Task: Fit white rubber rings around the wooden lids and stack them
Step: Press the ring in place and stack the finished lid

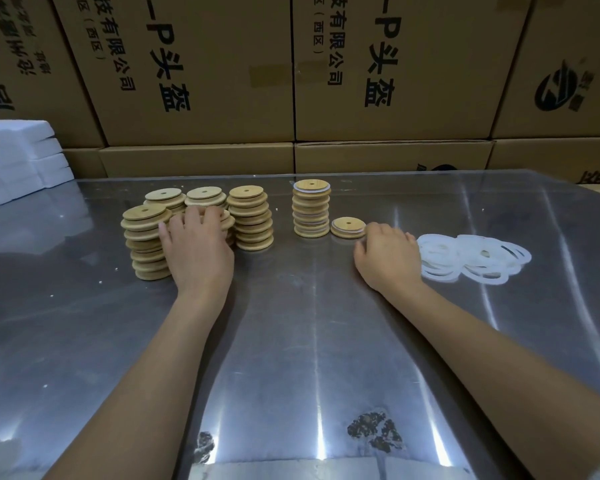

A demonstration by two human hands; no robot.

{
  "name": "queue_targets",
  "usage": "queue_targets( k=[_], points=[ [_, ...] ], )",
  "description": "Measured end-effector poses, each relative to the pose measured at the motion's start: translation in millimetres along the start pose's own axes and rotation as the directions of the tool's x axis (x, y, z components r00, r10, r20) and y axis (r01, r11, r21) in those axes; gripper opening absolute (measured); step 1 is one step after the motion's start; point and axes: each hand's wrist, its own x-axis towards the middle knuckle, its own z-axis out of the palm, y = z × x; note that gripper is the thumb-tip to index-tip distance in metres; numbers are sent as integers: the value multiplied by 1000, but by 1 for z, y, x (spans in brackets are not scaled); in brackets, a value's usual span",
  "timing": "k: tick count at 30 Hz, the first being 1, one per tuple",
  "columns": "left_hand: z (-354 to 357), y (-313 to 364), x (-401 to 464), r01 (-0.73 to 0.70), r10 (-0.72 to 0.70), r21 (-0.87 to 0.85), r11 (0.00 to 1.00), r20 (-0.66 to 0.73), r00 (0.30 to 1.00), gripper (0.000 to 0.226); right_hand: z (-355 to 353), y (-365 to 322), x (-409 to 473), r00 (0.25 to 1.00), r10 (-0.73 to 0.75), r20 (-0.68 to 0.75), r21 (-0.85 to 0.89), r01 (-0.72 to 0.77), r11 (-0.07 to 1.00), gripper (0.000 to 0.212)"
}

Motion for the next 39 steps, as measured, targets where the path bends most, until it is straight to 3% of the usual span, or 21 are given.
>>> queue_targets(
  k=[4,7,11,14,16,26,30,34,37,39],
  points=[
    [-5,9,0,-86,77,-76,993,-117,990,24,-8,6,-17,1000,4,-1,-12,-4,1000,26],
    [-10,25,-6,-304,268,-217,928,-180,946,25,-10,13,-29,994,105,35,-50,-104,993,33],
    [-9,52,-24,-507,511,-331,796,-82,856,19,-17,24,-32,937,331,110,-102,-321,942,47],
    [-2,64,-35,-586,630,-390,710,-18,776,19,-18,34,-27,947,315,66,-115,-307,945,34],
    [1,66,-37,-577,643,-426,697,17,765,20,-19,39,-24,954,298,28,-71,-295,953,24],
    [13,66,-40,-439,652,-563,701,256,714,42,-30,42,-20,952,298,-63,303,-266,915,15],
    [15,66,-40,-351,613,-645,679,236,754,41,-30,32,-19,953,259,-157,494,-151,856,7],
    [22,62,-37,-153,464,-684,713,297,835,68,-26,16,-24,971,42,-234,499,83,863,4],
    [26,60,-36,-63,446,-681,730,404,799,90,-24,3,-29,958,-181,-222,461,267,846,6],
    [28,60,-36,-45,455,-678,733,441,774,95,-25,-1,-32,951,-260,-166,494,308,813,3]
  ],
)
